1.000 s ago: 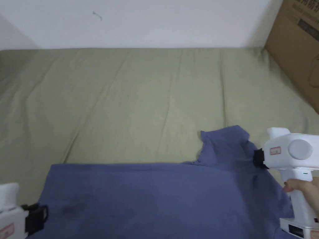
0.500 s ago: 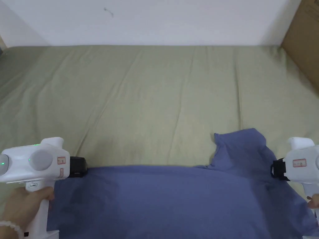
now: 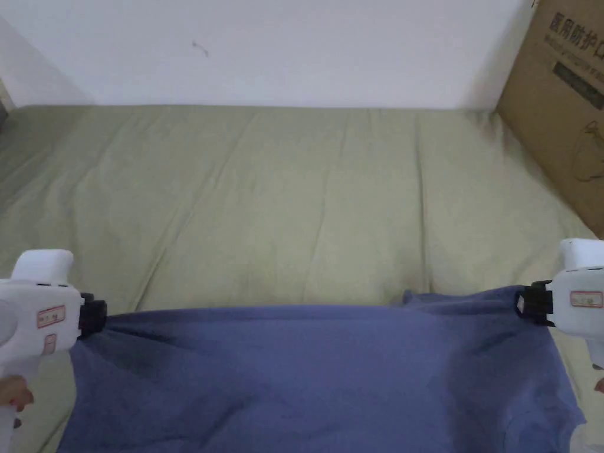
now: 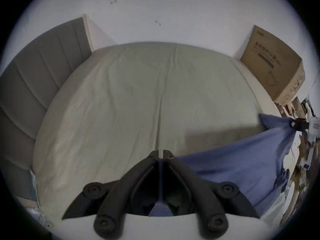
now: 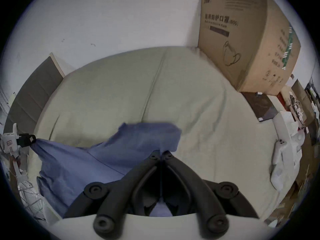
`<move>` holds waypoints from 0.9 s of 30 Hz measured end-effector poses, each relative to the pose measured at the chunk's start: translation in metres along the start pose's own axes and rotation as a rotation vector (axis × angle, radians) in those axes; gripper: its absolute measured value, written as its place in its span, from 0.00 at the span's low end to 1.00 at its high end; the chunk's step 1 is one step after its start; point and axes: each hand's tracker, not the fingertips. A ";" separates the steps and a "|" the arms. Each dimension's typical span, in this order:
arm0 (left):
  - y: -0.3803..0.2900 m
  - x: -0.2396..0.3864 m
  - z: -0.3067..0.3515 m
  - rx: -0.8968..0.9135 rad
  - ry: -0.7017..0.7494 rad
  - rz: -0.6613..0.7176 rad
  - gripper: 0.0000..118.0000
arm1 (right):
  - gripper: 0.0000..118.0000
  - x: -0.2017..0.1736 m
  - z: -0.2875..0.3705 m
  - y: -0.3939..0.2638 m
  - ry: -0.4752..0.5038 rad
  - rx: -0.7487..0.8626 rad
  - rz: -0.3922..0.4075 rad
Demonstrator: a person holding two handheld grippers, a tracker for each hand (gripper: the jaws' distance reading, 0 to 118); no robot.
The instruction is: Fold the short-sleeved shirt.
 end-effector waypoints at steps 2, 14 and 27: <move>-0.019 -0.002 0.029 0.023 -0.002 0.001 0.01 | 0.00 0.004 0.029 -0.019 0.000 0.009 -0.017; -0.176 -0.011 0.074 -0.080 0.027 0.041 0.02 | 0.00 0.004 0.077 -0.211 -0.016 -0.226 -0.033; -0.182 -0.029 0.103 -0.004 0.066 0.151 0.81 | 0.71 -0.005 0.087 -0.215 -0.117 -0.118 0.048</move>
